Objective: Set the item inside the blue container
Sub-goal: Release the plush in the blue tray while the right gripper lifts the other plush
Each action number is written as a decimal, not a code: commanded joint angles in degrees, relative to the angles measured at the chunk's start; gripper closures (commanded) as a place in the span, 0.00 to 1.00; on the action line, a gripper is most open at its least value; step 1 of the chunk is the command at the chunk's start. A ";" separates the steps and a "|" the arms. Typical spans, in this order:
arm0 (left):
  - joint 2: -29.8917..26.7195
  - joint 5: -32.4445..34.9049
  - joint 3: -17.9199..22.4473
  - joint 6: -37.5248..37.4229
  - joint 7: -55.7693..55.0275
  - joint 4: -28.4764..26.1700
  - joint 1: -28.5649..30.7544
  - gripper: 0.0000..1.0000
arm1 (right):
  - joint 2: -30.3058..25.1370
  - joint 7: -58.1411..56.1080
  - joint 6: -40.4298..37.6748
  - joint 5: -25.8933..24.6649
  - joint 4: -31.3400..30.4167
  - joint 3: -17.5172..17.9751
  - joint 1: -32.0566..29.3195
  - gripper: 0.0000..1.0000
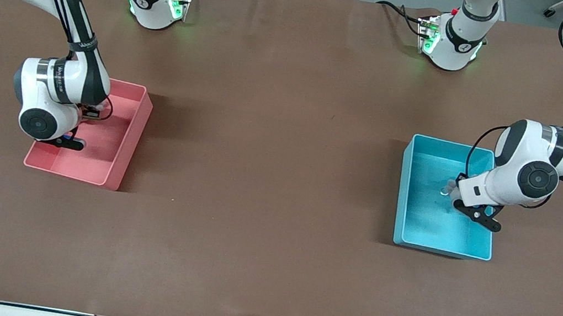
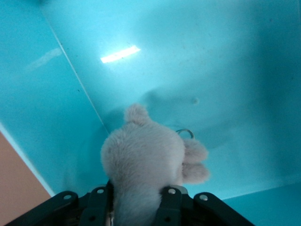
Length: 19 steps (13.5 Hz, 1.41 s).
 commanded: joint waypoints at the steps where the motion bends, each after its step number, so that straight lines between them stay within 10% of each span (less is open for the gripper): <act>1: -1.25 1.12 -2.09 -3.20 -6.99 1.24 0.03 0.28 | -0.30 0.68 -5.05 -1.08 4.68 0.89 0.44 1.00; 3: -3.27 0.59 -3.77 -8.01 -9.11 4.04 0.12 0.00 | -0.30 0.24 -6.99 -0.55 7.85 0.98 1.06 1.00; 11: -9.25 -8.28 -13.78 -41.42 -12.89 27.77 0.21 0.00 | -0.30 4.35 -23.69 17.71 31.93 1.68 9.13 1.00; 19: -8.56 -13.73 -18.72 -34.51 -35.12 28.40 -5.75 0.00 | 5.84 47.31 -2.90 29.24 32.65 1.60 30.40 1.00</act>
